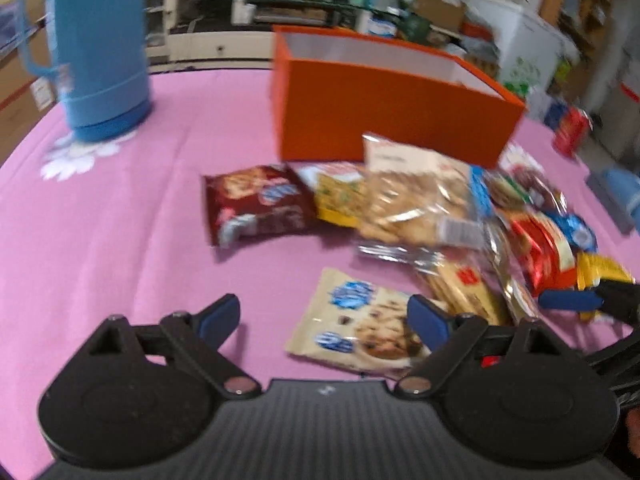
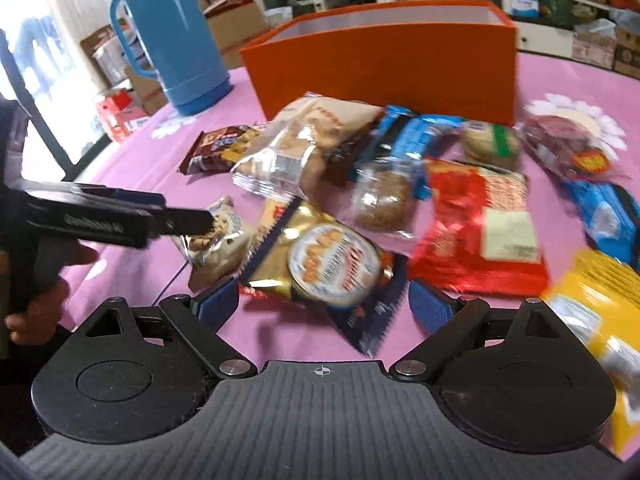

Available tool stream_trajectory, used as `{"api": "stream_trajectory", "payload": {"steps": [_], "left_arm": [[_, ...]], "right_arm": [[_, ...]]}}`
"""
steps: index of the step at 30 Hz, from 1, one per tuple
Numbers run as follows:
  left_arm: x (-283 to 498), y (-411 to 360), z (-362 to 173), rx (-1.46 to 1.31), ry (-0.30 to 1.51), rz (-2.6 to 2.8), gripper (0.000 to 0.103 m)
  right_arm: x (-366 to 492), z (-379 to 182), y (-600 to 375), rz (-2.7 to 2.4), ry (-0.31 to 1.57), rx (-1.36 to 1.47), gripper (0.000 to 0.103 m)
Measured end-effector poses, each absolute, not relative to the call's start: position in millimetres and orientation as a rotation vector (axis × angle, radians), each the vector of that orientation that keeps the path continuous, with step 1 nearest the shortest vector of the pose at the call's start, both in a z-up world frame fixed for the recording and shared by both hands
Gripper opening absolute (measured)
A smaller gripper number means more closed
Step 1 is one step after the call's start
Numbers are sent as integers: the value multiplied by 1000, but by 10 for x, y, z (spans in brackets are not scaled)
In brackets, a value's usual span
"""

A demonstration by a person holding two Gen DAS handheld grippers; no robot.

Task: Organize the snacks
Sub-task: 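Move the right tool to the gold Danisa cookie pack while left tool approaches cookie pouch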

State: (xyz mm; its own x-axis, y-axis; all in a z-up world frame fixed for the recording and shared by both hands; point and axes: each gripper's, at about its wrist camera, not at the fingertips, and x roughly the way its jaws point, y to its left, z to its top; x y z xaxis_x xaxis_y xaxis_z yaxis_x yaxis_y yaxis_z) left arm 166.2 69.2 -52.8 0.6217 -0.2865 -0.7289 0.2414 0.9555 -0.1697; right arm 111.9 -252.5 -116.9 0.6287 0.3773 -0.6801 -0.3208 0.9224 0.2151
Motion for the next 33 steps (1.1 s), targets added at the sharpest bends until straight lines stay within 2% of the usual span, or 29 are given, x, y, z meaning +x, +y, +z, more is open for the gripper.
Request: {"api": "stream_trajectory", "payload": {"steps": [4, 7, 12, 16, 19, 27, 33], "left_arm": [[1717, 889, -551, -135, 875, -273, 89], [1740, 933, -552, -178, 876, -266, 89], [1762, 843, -540, -176, 868, -272, 89], [1770, 768, -557, -155, 875, -289, 89], [1774, 766, -548, -146, 867, -282, 89], [1655, 801, -531, -164, 894, -320, 90], [1465, 485, -499, 118, 843, -336, 90]], "right_arm": [[1060, -1184, -2335, 455, 818, 20, 84], [898, -1086, -2306, 619, 816, 79, 84], [901, -928, -2445, 534, 682, 53, 87], [1113, -1060, -2282, 565, 732, -19, 87], [1230, -1197, -2224, 596, 838, 11, 87], [736, -1147, -2397, 597, 884, 80, 90], [717, -1113, -2626, 547, 860, 107, 90]]}}
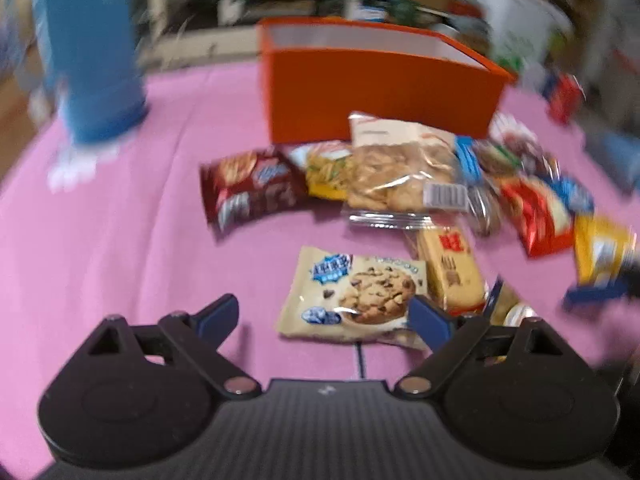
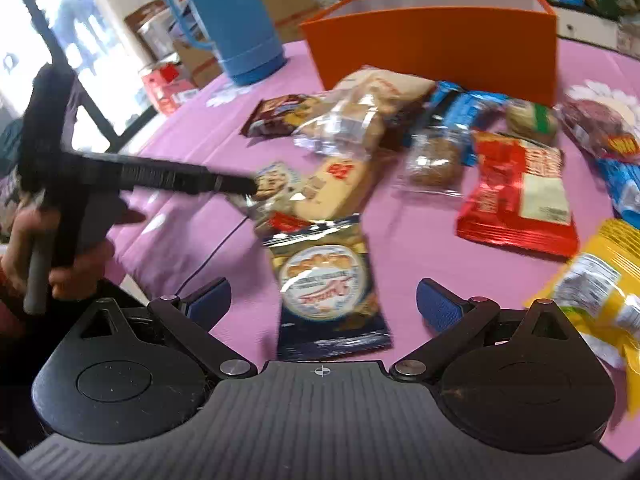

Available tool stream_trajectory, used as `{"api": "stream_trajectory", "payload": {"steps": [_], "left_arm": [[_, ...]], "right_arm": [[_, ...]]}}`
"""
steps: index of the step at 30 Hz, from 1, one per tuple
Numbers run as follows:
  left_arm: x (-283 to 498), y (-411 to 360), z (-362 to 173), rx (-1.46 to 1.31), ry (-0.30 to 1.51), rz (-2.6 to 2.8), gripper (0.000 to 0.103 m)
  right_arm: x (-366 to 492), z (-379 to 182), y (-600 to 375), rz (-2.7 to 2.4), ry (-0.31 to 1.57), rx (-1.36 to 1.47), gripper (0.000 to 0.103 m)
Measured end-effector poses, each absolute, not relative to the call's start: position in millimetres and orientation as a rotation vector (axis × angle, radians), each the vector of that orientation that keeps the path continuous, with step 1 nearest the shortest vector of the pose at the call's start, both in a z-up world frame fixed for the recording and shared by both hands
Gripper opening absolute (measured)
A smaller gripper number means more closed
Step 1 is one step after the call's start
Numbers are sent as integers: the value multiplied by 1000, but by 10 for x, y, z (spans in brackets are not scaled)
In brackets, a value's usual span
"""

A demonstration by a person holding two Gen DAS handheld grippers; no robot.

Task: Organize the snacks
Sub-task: 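Move the right tool to the gold Danisa cookie pack while left tool approaches cookie pouch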

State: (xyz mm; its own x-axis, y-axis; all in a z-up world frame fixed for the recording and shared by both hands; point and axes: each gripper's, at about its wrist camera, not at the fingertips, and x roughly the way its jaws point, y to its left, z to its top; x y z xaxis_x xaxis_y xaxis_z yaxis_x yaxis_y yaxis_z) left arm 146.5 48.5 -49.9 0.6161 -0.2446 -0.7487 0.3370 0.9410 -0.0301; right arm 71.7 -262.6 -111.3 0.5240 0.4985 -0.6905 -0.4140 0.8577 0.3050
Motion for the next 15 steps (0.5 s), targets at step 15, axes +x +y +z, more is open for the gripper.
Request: {"api": "stream_trajectory", "payload": {"steps": [15], "left_arm": [[2069, 62, -600, 674, 919, -1118, 90]], "right_arm": [[882, -1224, -2951, 476, 893, 210, 90]]}}
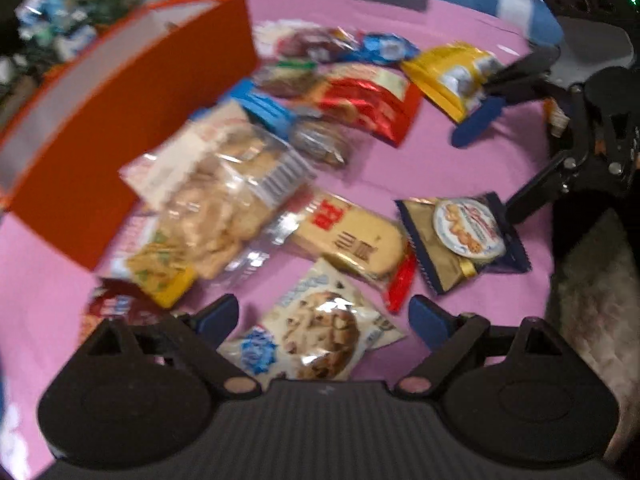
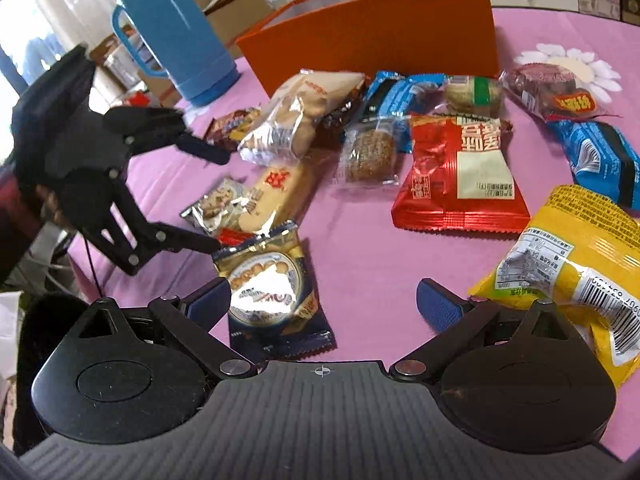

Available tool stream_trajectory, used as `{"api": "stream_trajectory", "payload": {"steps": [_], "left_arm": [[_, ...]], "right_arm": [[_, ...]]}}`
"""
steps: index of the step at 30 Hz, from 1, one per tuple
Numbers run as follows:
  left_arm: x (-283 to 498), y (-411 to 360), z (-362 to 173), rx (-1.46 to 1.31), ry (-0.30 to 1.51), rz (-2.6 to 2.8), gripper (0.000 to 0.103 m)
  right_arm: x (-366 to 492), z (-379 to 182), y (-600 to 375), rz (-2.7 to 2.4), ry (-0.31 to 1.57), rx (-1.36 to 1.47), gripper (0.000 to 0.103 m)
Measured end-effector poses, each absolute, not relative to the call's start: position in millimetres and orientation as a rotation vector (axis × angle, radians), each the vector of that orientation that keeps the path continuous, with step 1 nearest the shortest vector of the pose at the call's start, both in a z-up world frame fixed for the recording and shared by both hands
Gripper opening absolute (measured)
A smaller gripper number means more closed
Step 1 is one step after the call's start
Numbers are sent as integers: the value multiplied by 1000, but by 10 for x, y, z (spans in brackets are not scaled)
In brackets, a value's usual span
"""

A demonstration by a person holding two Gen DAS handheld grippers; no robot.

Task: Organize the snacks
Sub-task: 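Move the right tool to the gold Danisa cookie pack while left tool approaches cookie pouch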

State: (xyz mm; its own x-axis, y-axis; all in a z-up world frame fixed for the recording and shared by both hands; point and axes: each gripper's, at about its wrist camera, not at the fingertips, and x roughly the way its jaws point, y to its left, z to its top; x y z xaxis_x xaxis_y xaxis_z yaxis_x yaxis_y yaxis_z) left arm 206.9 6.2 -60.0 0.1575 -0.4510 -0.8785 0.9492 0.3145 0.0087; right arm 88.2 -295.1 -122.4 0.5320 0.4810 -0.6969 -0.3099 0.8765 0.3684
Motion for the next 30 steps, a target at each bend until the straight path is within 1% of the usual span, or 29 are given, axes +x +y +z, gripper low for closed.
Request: {"api": "stream_trajectory", "payload": {"steps": [1, 3, 8, 13, 15, 17, 18, 21, 23, 24, 26, 27, 28, 29, 30], "left_arm": [[2070, 38, -635, 692, 939, -1135, 92], [2028, 55, -657, 697, 936, -1147, 91], [1958, 316, -696, 533, 961, -944, 90], [1658, 483, -681, 365, 950, -704, 81], [1563, 456, -687, 368, 915, -689, 82], [1548, 404, -691, 389, 892, -692, 87], [1561, 365, -694, 392, 892, -694, 88], [1592, 323, -699, 403, 883, -717, 89], [1596, 326, -697, 405, 879, -721, 89], [1584, 358, -684, 405, 874, -723, 88], [1561, 379, -687, 397, 860, -737, 79], [1550, 384, -691, 391, 856, -739, 77], [1536, 395, -689, 385, 850, -738, 72], [1524, 399, -686, 377, 847, -740, 61], [1518, 400, -677, 364, 849, -743, 57]], "right_arm": [[879, -1224, -2934, 477, 890, 200, 90], [900, -1225, -2910, 477, 889, 188, 90], [926, -1224, -2914, 480, 888, 196, 91], [868, -1192, -2777, 510, 871, 137, 91], [831, -1176, -2676, 529, 856, 89, 91], [804, -1170, -2577, 535, 841, 44, 91], [800, -1173, -2526, 534, 837, 24, 90], [784, -1203, -2369, 516, 826, -64, 89], [767, -1236, -2286, 502, 821, -120, 85], [763, -1259, -2252, 495, 825, -138, 84], [739, -1289, -2202, 478, 818, -187, 81], [723, -1295, -2180, 472, 810, -219, 80], [708, -1291, -2177, 474, 801, -224, 73], [694, -1275, -2187, 466, 790, -219, 57], [685, -1254, -2200, 469, 781, -216, 45]]}}
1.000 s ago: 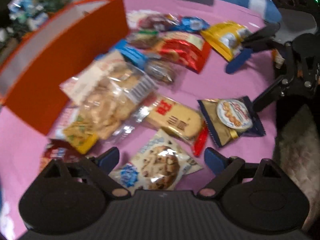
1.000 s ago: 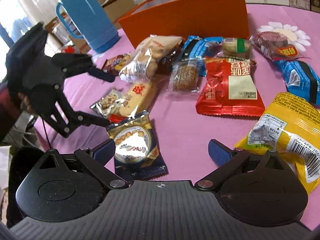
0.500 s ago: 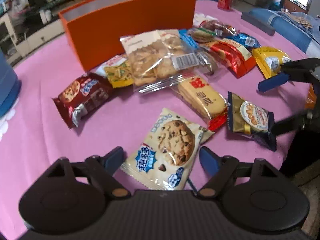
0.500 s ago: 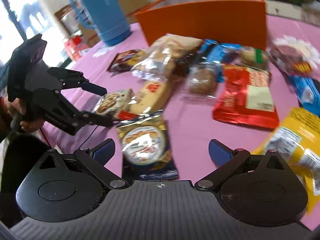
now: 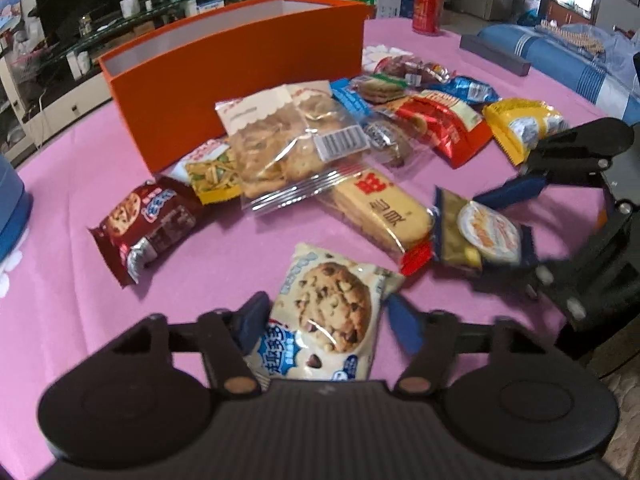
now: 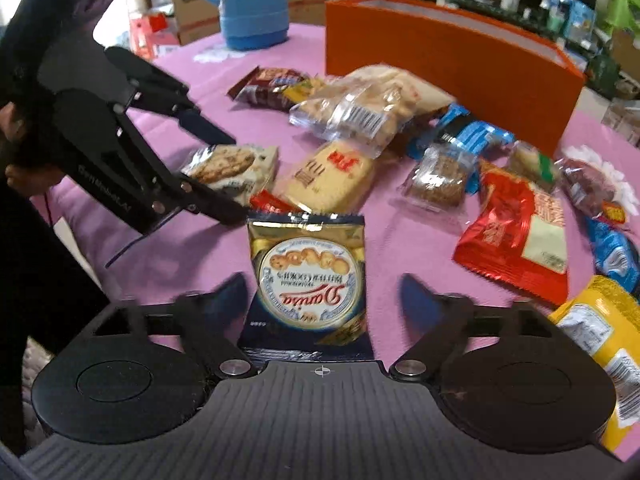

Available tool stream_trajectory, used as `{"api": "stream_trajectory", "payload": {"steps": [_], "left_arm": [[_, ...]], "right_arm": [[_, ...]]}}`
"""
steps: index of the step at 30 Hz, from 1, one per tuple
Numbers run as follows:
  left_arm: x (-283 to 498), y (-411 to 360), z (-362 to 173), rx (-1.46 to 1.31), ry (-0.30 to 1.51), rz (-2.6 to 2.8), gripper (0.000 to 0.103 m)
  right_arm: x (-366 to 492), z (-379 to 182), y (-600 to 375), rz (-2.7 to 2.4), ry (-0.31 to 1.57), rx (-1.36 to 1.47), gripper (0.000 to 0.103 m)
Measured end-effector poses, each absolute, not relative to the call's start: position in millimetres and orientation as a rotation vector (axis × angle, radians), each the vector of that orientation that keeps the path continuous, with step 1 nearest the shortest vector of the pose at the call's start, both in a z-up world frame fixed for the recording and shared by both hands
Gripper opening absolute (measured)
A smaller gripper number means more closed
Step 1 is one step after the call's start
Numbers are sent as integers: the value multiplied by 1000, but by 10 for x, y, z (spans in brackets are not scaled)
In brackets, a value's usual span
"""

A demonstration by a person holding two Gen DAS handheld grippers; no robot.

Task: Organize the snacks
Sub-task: 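Move the right tool to the gold Danisa cookie pack while left tool approaches cookie pouch, then grasp the Danisa pack with right tool while left tool grasps the cookie pouch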

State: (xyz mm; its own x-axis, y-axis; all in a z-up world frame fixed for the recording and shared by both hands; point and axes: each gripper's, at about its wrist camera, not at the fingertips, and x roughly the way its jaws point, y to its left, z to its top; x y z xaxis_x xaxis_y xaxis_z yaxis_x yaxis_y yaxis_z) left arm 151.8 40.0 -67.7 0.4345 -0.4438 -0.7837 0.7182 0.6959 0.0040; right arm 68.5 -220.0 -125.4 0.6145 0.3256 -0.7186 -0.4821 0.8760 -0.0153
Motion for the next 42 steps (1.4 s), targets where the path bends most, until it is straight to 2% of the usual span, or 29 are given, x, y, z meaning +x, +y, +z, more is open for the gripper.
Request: {"api": "stream_trajectory", "payload": {"steps": [1, 5, 12, 18, 25, 33, 42], "left_arm": [[1511, 393, -669, 357, 852, -732, 55], [1442, 352, -653, 353, 856, -675, 53], [1233, 458, -460, 255, 851, -570, 53], [1376, 459, -230, 160, 802, -495, 53], [1967, 247, 168, 151, 707, -407, 53], [2987, -6, 516, -12, 624, -376, 53], [3878, -282, 169, -48, 708, -339, 53]], "right_arm": [[680, -1232, -2204, 465, 773, -219, 38], [663, -1196, -2245, 447, 765, -202, 34], [654, -1019, -2535, 412, 709, -75, 33], [684, -927, -2680, 372, 675, 6, 33], [969, -597, -2882, 333, 619, 100, 33], [2119, 93, -2951, 262, 451, 124, 33], [3175, -223, -2847, 208, 495, 204, 33]]}}
